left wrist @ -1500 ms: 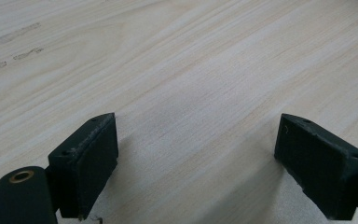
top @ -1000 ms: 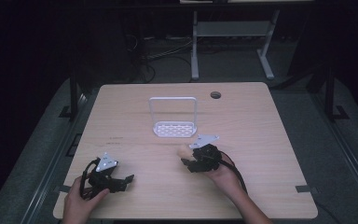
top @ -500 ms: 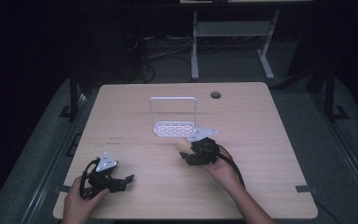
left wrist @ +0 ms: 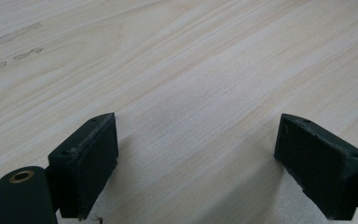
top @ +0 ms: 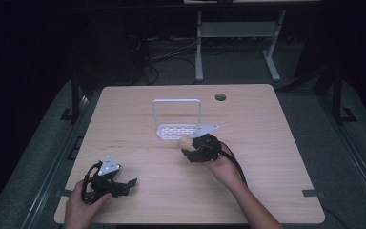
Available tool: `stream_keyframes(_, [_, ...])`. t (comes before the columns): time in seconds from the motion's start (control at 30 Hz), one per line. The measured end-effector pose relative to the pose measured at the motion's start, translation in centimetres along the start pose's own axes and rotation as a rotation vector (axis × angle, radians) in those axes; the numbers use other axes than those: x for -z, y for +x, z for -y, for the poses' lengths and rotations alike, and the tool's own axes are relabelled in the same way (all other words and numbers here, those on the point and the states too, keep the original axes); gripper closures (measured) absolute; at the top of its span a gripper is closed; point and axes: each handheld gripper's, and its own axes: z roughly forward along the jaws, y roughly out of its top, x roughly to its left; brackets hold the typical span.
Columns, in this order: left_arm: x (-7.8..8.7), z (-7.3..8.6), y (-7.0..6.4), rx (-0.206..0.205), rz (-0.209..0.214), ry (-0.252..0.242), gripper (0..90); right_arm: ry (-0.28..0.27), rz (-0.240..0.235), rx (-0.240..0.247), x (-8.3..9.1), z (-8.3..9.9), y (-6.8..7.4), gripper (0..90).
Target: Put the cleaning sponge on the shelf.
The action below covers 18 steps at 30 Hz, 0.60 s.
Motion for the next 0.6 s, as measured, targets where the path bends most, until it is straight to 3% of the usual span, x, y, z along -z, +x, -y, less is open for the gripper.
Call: stream_keyframes(0.6, [0.0,0.0,0.0,0.000,0.000,0.000,12.9,-0.006,0.011,-0.003,-1.1,-1.4,-0.7,40.2])
